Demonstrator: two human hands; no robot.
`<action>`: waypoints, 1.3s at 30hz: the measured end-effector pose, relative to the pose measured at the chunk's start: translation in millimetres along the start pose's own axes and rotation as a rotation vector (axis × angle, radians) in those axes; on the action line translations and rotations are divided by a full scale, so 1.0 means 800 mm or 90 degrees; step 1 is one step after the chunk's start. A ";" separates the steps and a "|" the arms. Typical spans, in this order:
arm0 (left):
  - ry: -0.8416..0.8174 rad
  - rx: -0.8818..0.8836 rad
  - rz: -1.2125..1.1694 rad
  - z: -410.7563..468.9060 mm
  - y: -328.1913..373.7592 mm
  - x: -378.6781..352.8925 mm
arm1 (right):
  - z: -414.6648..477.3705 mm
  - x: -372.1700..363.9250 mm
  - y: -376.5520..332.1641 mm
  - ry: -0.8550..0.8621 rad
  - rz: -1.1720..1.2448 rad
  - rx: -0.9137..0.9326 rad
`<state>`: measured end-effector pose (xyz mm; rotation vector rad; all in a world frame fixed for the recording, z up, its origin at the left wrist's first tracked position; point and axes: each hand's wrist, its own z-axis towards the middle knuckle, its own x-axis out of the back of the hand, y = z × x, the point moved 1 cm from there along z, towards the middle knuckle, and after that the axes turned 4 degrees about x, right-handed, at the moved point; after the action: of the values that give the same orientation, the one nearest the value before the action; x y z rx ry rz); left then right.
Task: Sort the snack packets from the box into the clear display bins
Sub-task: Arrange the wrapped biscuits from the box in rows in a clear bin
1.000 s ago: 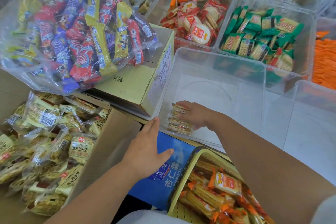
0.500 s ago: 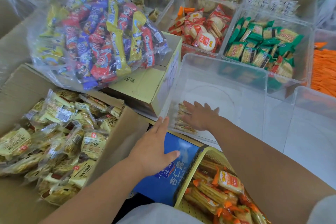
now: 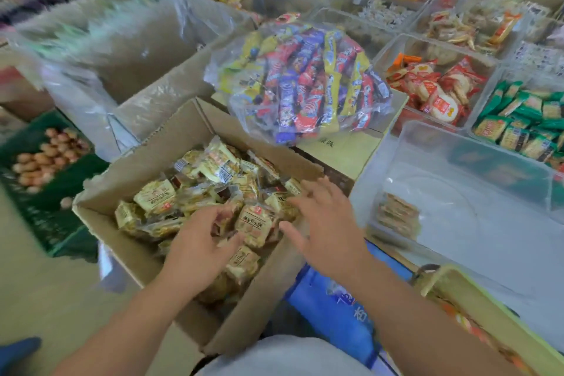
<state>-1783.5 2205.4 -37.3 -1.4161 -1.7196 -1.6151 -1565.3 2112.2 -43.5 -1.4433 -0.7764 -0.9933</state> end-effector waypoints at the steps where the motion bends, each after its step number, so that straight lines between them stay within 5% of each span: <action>1: -0.014 0.018 0.048 0.012 -0.022 0.004 | 0.001 -0.011 -0.022 -0.037 -0.006 0.018; 5: -0.050 0.010 0.155 0.060 -0.075 0.009 | 0.000 -0.055 -0.070 -0.154 -0.109 0.019; 14: -0.165 -0.046 0.388 0.143 -0.066 -0.035 | 0.000 -0.064 -0.078 -0.169 -0.166 -0.073; 19: -0.193 -0.088 0.375 0.146 -0.070 -0.036 | 0.006 -0.065 -0.083 -0.198 -0.185 -0.117; 25: -0.142 -0.155 0.197 0.133 -0.095 0.011 | 0.011 -0.065 -0.087 -0.211 -0.218 -0.144; 30: -0.037 -0.159 -0.166 0.101 -0.140 0.067 | 0.047 -0.079 -0.099 -0.233 -0.340 -0.109; 35: -0.027 -0.047 -0.424 0.067 -0.171 0.084 | 0.112 -0.105 -0.098 -0.317 -0.125 -0.231; 39: -0.007 -0.039 -0.417 0.048 -0.180 0.077 | 0.121 -0.128 -0.093 -0.367 -0.114 -0.320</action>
<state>-1917.4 2289.4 -70.2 -0.9226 -2.3120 -1.9822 -1661.0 2225.3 -102.2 -2.1784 -1.1366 -0.9531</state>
